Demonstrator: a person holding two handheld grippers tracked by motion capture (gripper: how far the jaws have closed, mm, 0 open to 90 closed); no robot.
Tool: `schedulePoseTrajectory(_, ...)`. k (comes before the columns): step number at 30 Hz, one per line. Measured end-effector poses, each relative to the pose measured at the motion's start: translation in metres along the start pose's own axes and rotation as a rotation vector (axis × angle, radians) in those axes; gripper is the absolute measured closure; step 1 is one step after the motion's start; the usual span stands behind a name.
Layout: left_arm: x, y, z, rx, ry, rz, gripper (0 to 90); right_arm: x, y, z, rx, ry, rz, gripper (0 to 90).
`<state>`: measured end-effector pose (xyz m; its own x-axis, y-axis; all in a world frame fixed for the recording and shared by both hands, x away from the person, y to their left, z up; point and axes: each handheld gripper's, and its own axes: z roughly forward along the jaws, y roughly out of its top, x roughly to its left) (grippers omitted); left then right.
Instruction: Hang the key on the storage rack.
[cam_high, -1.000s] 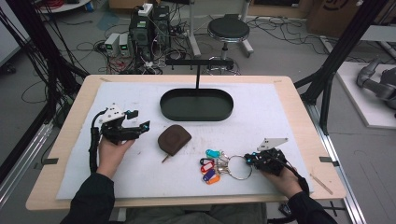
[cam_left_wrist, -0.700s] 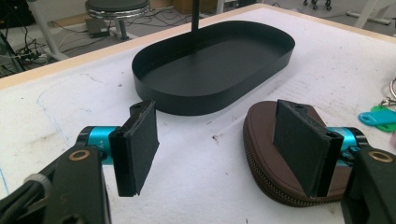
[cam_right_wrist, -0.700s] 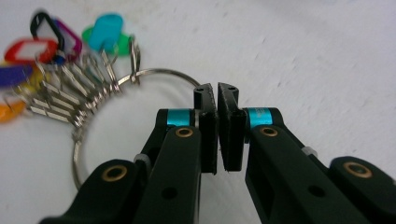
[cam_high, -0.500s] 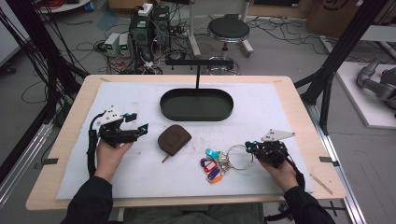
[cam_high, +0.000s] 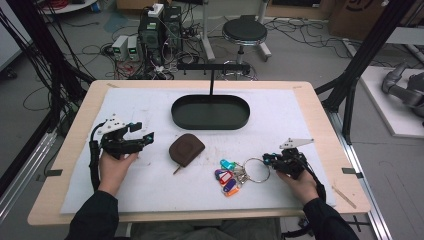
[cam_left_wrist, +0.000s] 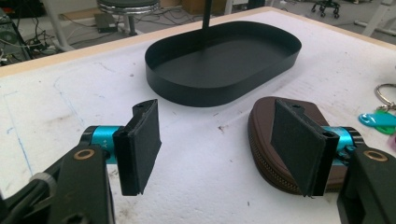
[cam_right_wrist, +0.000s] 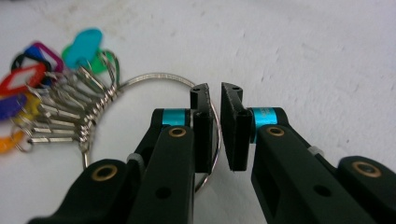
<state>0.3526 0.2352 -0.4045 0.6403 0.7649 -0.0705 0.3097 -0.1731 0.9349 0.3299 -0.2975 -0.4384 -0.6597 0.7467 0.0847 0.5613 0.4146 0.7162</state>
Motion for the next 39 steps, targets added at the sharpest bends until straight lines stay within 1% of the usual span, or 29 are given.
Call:
schedulePoseTrajectory(1, 0.000, 0.000, 0.000, -0.001, 0.001, 0.000, 33.2, 0.001, -0.002, 0.001, 0.025, -0.009, -0.007, 80.8)
schedulePoseTrajectory(2, 0.000, 0.000, 0.000, -0.001, 0.002, 0.002, 33.2, 0.001, -0.002, 0.001, 0.025, -0.009, -0.007, 80.8)
schedulePoseTrajectory(3, 0.000, 0.000, 0.001, -0.004, 0.006, 0.005, 33.2, 0.002, -0.004, 0.001, 0.044, -0.010, -0.013, 79.6)
schedulePoseTrajectory(4, 0.000, 0.001, 0.001, -0.005, 0.005, 0.005, 33.2, 0.002, -0.004, 0.001, 0.044, -0.010, -0.013, 79.6)
schedulePoseTrajectory(5, 0.000, 0.001, 0.001, -0.007, 0.006, 0.004, 33.2, 0.003, -0.005, 0.001, 0.057, -0.014, -0.017, 79.7)
schedulePoseTrajectory(6, 0.000, 0.001, 0.001, -0.008, 0.007, 0.005, 33.2, 0.005, -0.007, 0.002, 0.060, -0.027, -0.038, 79.6)
schedulePoseTrajectory(8, 0.000, 0.002, 0.002, -0.008, 0.009, 0.007, 33.2, 0.006, -0.007, 0.002, 0.059, -0.034, -0.044, 79.8)
schedulePoseTrajectory(9, 0.000, 0.002, 0.002, -0.006, 0.009, 0.011, 33.2, 0.007, -0.008, 0.002, 0.058, -0.050, -0.062, 80.2)
schedulePoseTrajectory(12, -0.001, 0.002, 0.003, 0.001, 0.008, 0.012, 33.2, 0.008, -0.008, 0.002, 0.059, -0.055, -0.064, 82.0)
schedulePoseTrajectory(13, -0.002, 0.002, 0.004, 0.001, 0.010, 0.011, 33.2, 0.009, -0.008, 0.003, 0.058, -0.069, -0.072, 87.2)
schedulePoseTrajectory(17, -0.003, 0.002, 0.003, -0.001, 0.008, 0.015, 33.2, 0.010, -0.006, 0.003, 0.063, -0.079, -0.069, 88.2)
schedulePoseTrajectory(19, -0.002, 0.002, 0.002, 0.003, 0.007, 0.013, 33.2, 0.009, -0.005, 0.003, 0.055, -0.085, -0.066, 88.3)
schedulePoseTrajectory(21, -0.002, 0.001, 0.001, 0.005, 0.010, 0.015, 33.2, 0.007, -0.001, 0.002, 0.012, -0.091, -0.040, 88.3)
schedulePoseTrajectory(24, -0.002, 0.000, -0.001, 0.007, 0.016, 0.013, 33.2, 0.004, 0.004, -0.003, -0.057, -0.080, -0.007, 88.2)
schedulePoseTrajectory(26, -0.002, -0.001, -0.002, 0.006, 0.018, 0.011, 33.2, 0.004, 0.006, -0.007, -0.099, -0.059, 0.022, 88.2)
schedulePoseTrajectory(30, -0.001, -0.002, -0.004, 0.003, 0.022, 0.009, 33.2, 0.005, 0.009, -0.011, -0.173, -0.006, 0.053, 88.2)
schedulePoseTrajectory(31, -0.001, -0.002, -0.004, 0.003, 0.022, 0.009, 33.2, 0.005, 0.009, -0.011, -0.173, -0.006, 0.053, 88.2)
schedulePoseTrajectory(32, -0.001, -0.002, -0.004, 0.002, 0.025, 0.011, 33.2, 0.006, 0.011, -0.012, -0.193, 0.023, 0.068, 88.2)
schedulePoseTrajectory(37, -0.002, -0.001, -0.006, -0.008, 0.024, 0.013, 33.2, 0.009, 0.013, -0.013, -0.245, 0.098, 0.094, 88.2)
schedulePoseTrajectory(39, -0.002, -0.001, -0.006, -0.009, 0.026, 0.017, 33.2, 0.010, 0.013, -0.013, -0.252, 0.112, 0.095, 87.9)
